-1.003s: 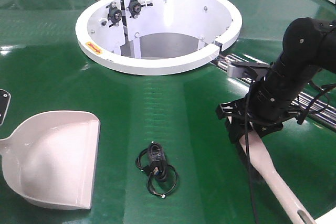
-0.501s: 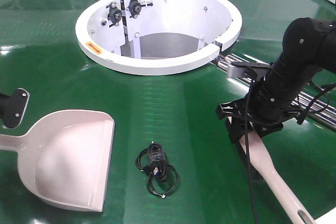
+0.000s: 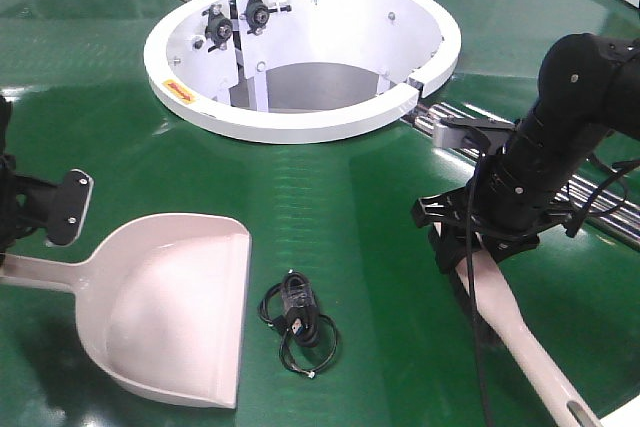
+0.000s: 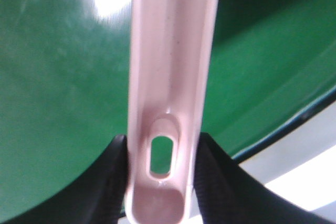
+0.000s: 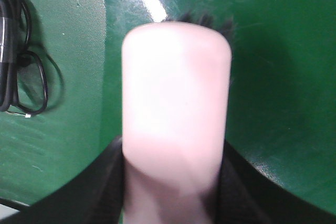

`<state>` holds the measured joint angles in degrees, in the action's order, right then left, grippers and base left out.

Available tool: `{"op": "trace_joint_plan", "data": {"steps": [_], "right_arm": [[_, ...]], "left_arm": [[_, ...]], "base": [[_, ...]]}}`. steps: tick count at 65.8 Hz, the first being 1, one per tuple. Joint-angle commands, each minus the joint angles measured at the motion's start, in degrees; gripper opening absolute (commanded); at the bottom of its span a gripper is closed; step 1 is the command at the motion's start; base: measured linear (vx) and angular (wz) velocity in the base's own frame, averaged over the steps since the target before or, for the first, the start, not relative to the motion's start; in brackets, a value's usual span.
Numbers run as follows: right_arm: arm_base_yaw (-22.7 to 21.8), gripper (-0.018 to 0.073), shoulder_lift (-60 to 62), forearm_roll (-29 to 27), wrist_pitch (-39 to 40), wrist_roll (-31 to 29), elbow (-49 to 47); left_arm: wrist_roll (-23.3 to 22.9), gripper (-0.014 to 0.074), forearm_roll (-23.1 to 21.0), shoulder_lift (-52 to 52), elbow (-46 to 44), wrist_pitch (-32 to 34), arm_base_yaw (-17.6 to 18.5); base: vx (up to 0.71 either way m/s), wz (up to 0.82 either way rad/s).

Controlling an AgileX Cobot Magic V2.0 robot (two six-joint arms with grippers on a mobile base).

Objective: Clean and inspect green conveyor with broom and dustpan
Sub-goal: 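Slide the dustpan with the left gripper up to the black cable coil, then lift the brush with the right gripper over the cable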

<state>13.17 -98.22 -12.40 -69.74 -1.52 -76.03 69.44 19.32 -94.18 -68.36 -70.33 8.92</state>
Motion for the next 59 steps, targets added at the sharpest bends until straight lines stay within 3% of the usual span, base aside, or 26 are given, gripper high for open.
{"op": "trace_joint_plan", "data": {"steps": [1, 35, 59], "right_arm": [[-0.09, -0.0005, 2.8, -0.79, -0.17, -0.47, -1.52], [-0.09, -0.0005, 2.8, -0.79, -0.09, -0.47, -1.52], [-0.09, -0.0005, 2.8, -0.79, -0.09, -0.56, -1.52]], "left_arm": [[-2.79, -0.0025, -3.31, 1.04, -1.55, -1.07, 1.79], [-5.36, -0.0025, -3.89, -0.32, -4.11, -1.07, 6.75], [-5.55, -0.0025, -4.82, -0.32, -4.05, -1.07, 7.18]], "base": [[0.0, 0.0], [0.0, 0.0], [0.0, 0.0]]}}
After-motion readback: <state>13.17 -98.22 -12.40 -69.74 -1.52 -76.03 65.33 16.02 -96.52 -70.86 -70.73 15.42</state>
